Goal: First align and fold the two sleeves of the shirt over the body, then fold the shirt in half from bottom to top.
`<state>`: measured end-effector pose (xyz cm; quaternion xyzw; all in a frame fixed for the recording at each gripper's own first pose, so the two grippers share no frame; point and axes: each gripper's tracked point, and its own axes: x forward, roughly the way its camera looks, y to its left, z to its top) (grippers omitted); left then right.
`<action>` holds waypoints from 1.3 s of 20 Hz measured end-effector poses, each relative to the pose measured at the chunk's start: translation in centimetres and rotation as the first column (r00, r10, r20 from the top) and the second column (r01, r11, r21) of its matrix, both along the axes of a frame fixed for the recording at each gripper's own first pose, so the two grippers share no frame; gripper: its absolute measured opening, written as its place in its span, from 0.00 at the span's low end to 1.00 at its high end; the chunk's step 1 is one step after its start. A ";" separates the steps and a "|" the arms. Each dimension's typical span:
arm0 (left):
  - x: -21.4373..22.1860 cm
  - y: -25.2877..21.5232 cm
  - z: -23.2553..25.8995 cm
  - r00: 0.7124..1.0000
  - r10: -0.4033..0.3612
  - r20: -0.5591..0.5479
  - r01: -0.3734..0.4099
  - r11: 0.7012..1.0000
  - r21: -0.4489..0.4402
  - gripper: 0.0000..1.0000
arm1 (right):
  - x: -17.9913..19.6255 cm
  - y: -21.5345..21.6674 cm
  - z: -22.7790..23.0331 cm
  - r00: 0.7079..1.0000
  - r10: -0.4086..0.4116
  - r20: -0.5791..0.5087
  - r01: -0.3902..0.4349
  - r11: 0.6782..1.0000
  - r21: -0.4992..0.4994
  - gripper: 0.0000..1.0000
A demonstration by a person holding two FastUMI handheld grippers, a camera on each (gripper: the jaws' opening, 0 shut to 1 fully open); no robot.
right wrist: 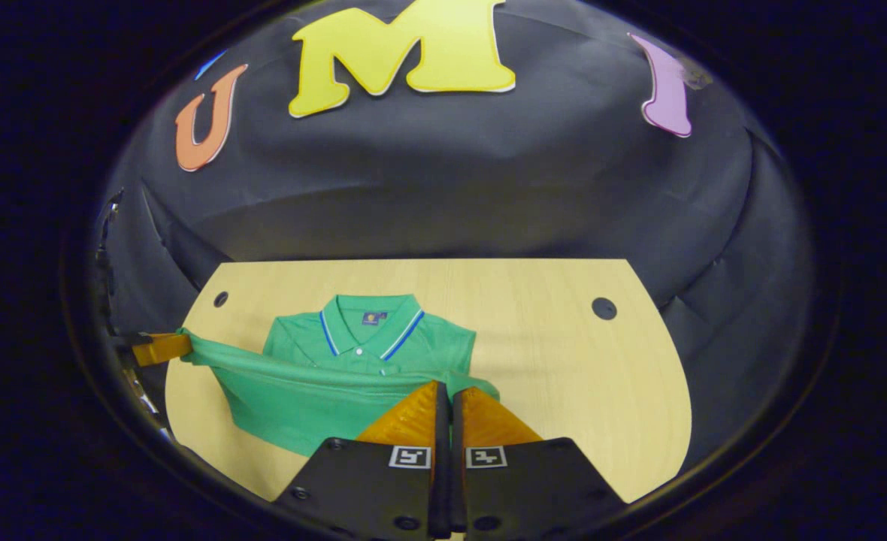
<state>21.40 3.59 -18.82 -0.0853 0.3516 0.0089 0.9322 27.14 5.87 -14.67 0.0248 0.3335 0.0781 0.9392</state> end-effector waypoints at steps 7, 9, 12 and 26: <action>6.3 -1.0 -5.0 0.998 0.013 -0.057 -0.012 1.000 0.019 0.03 | 8.2 1.0 -5.0 1.000 0.011 -0.002 -0.011 1.000 0.007 0.02; 7.6 -1.3 -7.0 0.996 0.019 -0.087 -0.017 1.000 0.019 0.03 | 9.9 1.1 -7.4 0.999 0.003 -0.043 -0.002 1.000 0.020 0.02; 8.8 -1.4 -9.7 0.987 0.018 -0.160 -0.012 0.999 0.040 0.03 | 11.4 1.7 -10.3 0.996 0.025 -0.090 -0.023 1.000 0.018 0.02; 10.8 -1.0 -9.9 0.990 0.087 -0.109 -0.088 0.996 -0.004 0.58 | 13.2 1.4 -10.7 0.997 0.040 -0.060 -0.039 0.999 0.021 0.62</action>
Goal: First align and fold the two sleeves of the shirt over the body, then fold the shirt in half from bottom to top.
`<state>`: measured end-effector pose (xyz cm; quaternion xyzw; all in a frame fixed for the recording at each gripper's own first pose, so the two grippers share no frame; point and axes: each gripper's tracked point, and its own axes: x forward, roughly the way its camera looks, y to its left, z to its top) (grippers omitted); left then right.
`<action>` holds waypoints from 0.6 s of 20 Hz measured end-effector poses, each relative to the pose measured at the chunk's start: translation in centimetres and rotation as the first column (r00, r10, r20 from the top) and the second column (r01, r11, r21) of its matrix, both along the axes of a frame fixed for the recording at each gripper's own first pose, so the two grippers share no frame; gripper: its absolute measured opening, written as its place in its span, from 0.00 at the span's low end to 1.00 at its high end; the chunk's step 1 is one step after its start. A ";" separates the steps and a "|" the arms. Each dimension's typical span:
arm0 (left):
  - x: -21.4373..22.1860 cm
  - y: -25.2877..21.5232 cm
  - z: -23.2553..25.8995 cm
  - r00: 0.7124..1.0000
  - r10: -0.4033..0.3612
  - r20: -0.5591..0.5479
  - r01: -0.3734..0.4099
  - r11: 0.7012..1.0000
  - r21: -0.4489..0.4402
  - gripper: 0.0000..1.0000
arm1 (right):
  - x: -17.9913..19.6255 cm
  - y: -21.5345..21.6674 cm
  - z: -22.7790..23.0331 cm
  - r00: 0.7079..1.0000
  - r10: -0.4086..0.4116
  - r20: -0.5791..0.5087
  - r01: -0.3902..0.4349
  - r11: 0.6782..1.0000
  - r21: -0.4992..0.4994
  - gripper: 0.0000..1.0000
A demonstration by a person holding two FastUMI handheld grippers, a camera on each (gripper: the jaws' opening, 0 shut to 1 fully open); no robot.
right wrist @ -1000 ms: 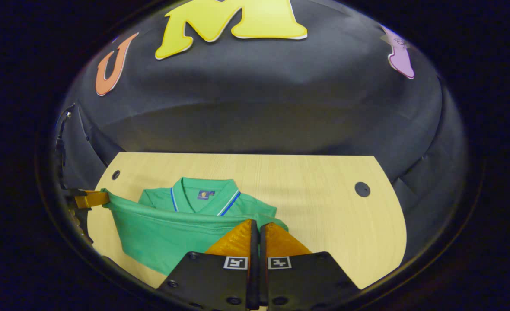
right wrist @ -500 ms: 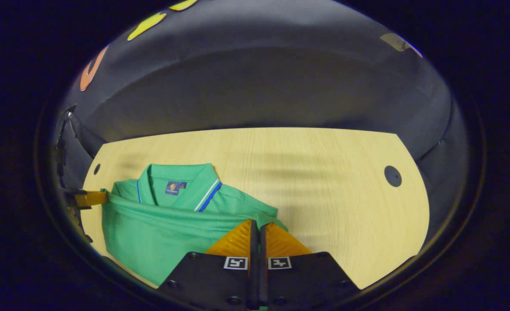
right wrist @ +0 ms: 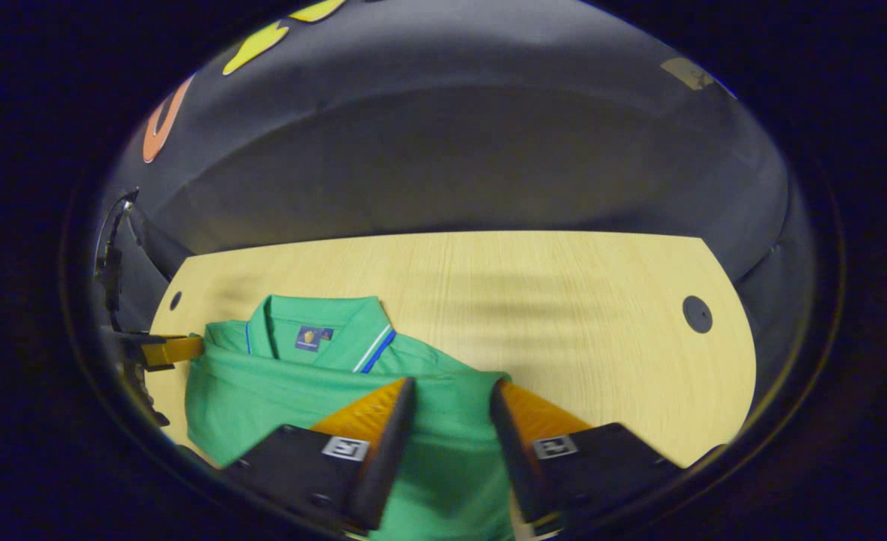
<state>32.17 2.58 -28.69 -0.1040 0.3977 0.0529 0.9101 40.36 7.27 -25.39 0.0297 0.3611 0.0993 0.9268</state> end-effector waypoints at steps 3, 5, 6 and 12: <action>-0.4 -0.4 1.2 0.999 0.027 0.041 -0.024 0.997 -0.070 1.00 | -0.9 -1.0 1.3 0.999 -0.046 0.004 0.046 0.999 -0.002 0.95; -1.4 -0.6 2.7 0.998 0.029 0.055 -0.024 0.996 -0.085 1.00 | -2.0 -2.2 3.2 0.996 -0.090 0.024 0.090 0.996 0.015 1.00; -2.0 -0.5 3.9 0.997 0.019 0.071 -0.013 0.996 -0.085 1.00 | -2.7 -2.7 4.4 0.994 -0.102 0.037 0.101 0.994 0.032 0.95; -6.9 0.6 15.6 0.965 -0.028 0.261 0.029 1.000 0.001 1.00 | -9.8 -6.0 14.3 0.975 -0.147 0.167 0.134 0.987 0.084 1.00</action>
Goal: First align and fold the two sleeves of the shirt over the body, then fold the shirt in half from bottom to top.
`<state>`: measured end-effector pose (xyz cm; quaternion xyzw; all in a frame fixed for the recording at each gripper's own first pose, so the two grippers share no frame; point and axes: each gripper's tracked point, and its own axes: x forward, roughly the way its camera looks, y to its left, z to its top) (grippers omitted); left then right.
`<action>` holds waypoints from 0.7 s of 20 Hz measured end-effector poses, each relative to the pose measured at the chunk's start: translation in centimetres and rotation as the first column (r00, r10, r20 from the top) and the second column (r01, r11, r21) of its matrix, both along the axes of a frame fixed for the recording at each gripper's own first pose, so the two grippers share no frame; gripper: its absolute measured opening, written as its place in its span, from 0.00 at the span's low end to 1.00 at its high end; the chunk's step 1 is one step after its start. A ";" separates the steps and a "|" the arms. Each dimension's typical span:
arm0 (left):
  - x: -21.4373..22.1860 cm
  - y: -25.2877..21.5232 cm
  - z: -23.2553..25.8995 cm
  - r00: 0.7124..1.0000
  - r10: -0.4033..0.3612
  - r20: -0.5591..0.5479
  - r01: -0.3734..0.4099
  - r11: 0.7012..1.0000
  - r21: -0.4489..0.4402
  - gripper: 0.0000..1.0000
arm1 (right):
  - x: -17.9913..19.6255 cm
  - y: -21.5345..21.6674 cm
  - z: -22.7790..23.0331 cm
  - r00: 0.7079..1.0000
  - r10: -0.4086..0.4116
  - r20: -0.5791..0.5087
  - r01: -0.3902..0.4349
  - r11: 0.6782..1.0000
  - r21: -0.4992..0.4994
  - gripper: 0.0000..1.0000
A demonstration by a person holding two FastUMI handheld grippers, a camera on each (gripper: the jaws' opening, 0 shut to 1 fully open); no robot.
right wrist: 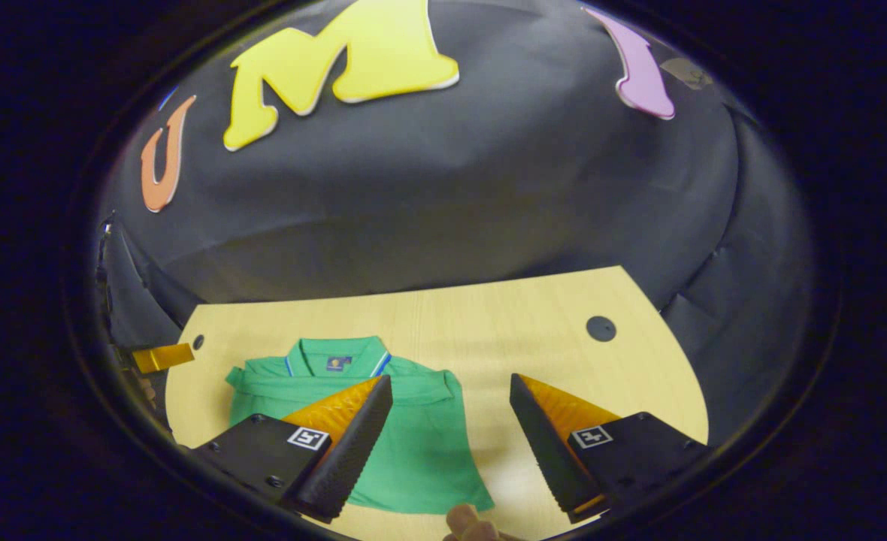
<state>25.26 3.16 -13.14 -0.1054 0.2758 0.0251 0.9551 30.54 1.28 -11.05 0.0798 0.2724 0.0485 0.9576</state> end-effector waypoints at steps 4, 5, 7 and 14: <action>-4.8 0.7 7.9 0.988 -0.004 0.157 -0.006 0.998 0.066 1.00 | -5.8 -1.2 6.9 0.991 -0.002 0.137 0.000 1.000 0.012 1.00; -6.2 0.8 9.4 0.982 -0.010 0.188 -0.004 0.997 0.073 1.00 | -7.5 -1.3 8.5 0.985 0.003 0.175 -0.004 1.000 0.006 1.00; -8.5 0.8 12.1 0.969 -0.012 0.247 -0.009 0.997 0.083 1.00 | -10.4 -1.3 11.7 0.968 0.008 0.251 -0.007 1.000 -0.004 0.94; -17.1 0.1 18.8 0.900 -0.013 0.435 -0.036 0.994 0.104 0.99 | -20.4 -0.6 19.0 0.894 0.010 0.449 -0.005 1.000 -0.011 0.94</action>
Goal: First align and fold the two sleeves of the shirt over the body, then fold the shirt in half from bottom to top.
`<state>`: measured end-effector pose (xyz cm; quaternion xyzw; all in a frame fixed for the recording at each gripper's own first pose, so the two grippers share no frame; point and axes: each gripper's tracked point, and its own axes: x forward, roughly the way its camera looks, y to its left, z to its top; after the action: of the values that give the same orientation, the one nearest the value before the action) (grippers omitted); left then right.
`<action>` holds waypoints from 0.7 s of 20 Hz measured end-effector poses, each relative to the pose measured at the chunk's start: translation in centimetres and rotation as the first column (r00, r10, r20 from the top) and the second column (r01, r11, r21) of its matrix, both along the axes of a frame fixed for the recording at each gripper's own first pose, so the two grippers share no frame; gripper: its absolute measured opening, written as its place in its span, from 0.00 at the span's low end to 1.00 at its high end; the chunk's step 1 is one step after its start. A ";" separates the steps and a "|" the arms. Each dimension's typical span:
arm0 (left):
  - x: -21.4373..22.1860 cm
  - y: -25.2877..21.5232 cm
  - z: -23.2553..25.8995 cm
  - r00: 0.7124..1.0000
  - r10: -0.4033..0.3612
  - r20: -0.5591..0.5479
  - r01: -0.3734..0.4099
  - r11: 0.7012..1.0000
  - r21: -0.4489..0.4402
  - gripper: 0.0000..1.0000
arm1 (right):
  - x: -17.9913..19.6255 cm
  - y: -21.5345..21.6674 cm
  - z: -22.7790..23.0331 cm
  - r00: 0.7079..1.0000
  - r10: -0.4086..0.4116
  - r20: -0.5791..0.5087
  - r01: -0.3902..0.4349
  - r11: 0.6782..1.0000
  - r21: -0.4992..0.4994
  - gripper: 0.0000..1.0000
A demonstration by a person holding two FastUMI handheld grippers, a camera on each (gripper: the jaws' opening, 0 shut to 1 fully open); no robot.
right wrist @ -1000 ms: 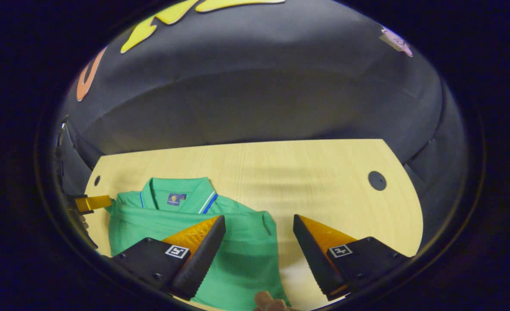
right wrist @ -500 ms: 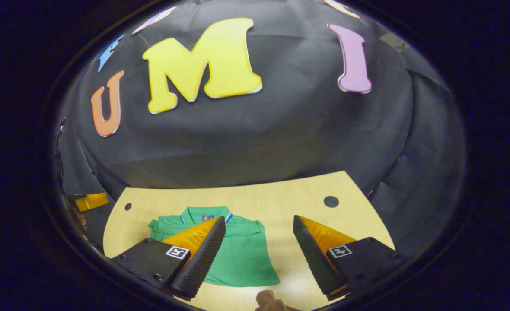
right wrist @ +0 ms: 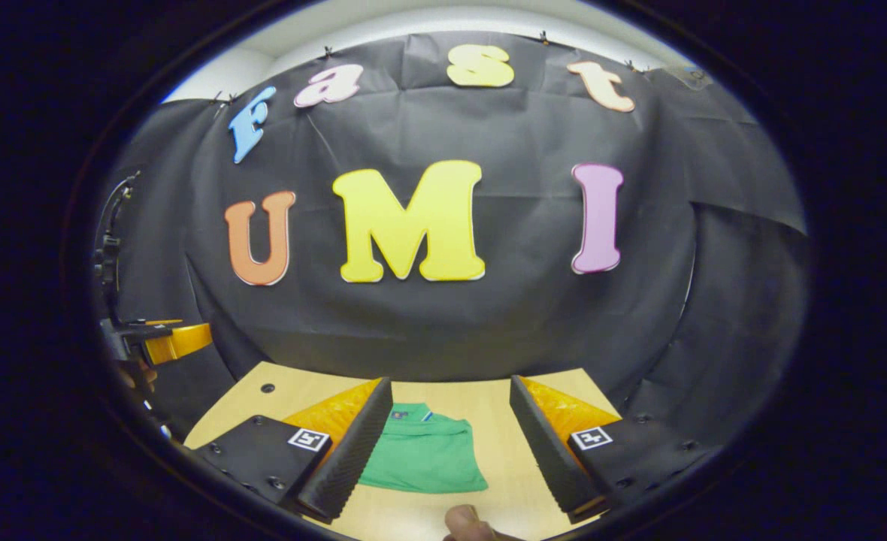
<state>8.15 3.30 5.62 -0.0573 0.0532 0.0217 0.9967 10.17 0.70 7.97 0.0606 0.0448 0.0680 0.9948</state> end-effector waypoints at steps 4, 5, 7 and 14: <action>-5.0 -0.6 0.9 0.999 -0.006 0.043 0.007 1.000 -0.017 0.99 | -3.8 -0.2 1.3 0.997 -0.027 0.069 0.029 0.999 -0.018 1.00; -5.9 -0.5 1.3 0.998 0.003 0.066 -0.002 1.000 -0.013 0.99 | -4.8 0.0 1.9 0.996 -0.023 0.085 0.025 0.999 -0.022 1.00; -7.6 -0.5 1.5 0.995 0.003 0.096 -0.004 1.000 0.006 0.99 | -6.5 0.4 1.7 0.995 -0.016 0.101 0.019 0.999 -0.032 0.94; -11.9 -0.4 1.8 0.988 0.029 0.149 -0.027 1.000 -0.016 0.99 | -10.0 2.5 1.7 0.991 0.012 0.132 -0.008 0.999 -0.033 0.94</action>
<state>-3.73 2.88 7.40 -0.0662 -0.0220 0.0312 0.9971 0.20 3.19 9.64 0.0396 -0.0198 0.0761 0.9961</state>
